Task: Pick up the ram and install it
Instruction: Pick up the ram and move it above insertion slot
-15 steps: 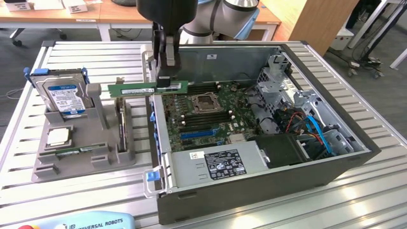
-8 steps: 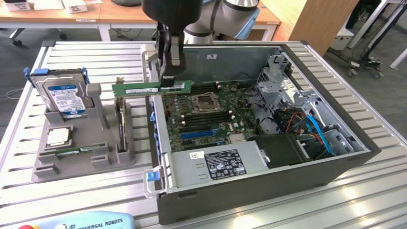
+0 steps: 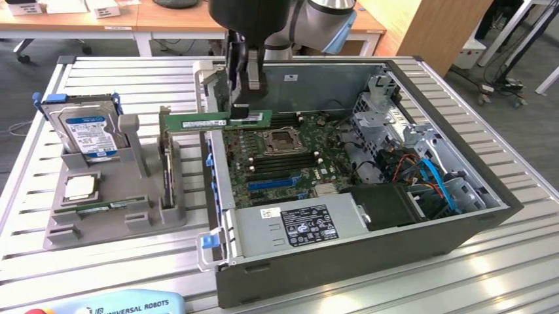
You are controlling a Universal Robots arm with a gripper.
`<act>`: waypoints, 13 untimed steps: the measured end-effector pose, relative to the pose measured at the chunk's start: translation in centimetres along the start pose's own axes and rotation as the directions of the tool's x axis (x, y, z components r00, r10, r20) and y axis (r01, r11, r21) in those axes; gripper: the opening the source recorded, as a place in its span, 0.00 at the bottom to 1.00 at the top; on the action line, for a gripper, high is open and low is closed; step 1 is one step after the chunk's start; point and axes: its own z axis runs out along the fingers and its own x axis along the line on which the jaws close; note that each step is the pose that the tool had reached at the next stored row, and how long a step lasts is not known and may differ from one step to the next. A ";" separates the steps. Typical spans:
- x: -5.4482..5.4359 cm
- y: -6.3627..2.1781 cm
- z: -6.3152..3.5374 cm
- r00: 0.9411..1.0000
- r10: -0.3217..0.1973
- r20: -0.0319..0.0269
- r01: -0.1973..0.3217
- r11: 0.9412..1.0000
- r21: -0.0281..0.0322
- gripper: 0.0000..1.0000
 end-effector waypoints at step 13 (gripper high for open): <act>0.0 -1.42 -0.06 1.000 0.002 0.000 -0.002 1.000 0.000 0.12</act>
